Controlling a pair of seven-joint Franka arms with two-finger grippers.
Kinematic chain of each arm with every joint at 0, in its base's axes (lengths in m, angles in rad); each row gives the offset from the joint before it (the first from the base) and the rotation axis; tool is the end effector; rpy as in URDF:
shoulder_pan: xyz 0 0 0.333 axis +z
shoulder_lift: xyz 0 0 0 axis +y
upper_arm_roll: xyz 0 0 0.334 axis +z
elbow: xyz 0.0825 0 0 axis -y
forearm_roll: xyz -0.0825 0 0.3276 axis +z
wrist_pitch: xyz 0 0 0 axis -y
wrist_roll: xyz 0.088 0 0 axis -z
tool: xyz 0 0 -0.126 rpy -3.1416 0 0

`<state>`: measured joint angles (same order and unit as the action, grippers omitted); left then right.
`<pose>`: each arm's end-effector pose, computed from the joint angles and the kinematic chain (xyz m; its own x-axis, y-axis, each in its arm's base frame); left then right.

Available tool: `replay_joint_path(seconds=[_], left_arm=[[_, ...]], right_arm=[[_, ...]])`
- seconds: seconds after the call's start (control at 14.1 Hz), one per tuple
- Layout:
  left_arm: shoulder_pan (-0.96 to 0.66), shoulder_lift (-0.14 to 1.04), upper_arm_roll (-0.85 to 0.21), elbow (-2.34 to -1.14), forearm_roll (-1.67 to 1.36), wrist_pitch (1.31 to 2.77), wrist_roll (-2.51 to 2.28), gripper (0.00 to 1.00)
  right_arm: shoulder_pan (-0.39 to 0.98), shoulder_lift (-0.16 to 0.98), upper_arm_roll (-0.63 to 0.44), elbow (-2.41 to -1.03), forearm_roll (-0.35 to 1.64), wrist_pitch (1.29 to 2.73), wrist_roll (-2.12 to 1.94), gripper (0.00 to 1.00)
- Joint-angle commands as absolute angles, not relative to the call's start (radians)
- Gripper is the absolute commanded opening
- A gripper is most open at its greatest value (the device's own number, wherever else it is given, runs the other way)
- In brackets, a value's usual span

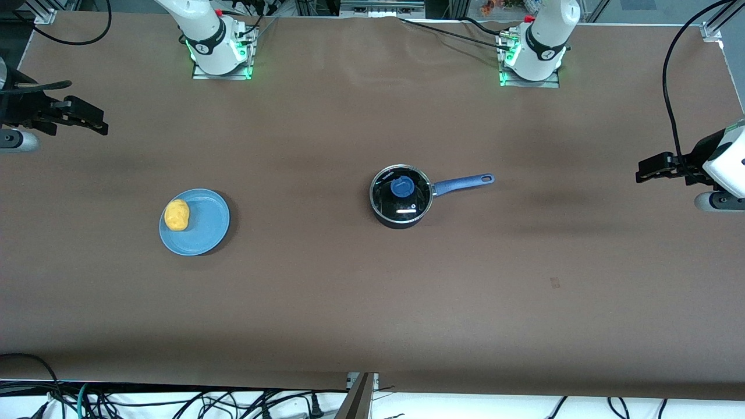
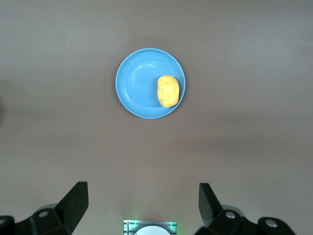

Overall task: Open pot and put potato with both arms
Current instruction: 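Move the left gripper toward the black saucepan's glass lid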

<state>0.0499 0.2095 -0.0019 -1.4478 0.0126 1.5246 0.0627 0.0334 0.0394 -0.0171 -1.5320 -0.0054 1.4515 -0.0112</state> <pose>0.5535 0.0283 0.5599 0.9910 -0.0145 -0.1328 -0.0152 -0.9999 -0.0038 0.4955 0.0075 0.6102 0.9925 0.0267 -0.1197 0.0274 -0.9996 0.0047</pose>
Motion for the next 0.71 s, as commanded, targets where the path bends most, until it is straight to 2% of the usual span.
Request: replay_joint_path(seconds=[0.0, 0.5, 0.64], left_arm=[[0.054, 0.23, -0.003, -1.407, 0.002, 1.494, 0.055, 1.0], [0.045, 0.236, -0.009, -1.405, -0.014, 1.483, 0.051, 1.0], [-0.004, 0.25, -0.011, -1.404, -0.029, 1.488, 0.02, 1.0]], right_arm=[[0.06, 0.038, -0.014, -1.529, -0.026, 1.462, -0.008, 1.0], [0.055, 0.041, -0.018, -1.529, -0.029, 1.463, -0.003, 1.0], [0.057, 0.041, -0.017, -1.529, -0.031, 1.479, -0.002, 1.0]])
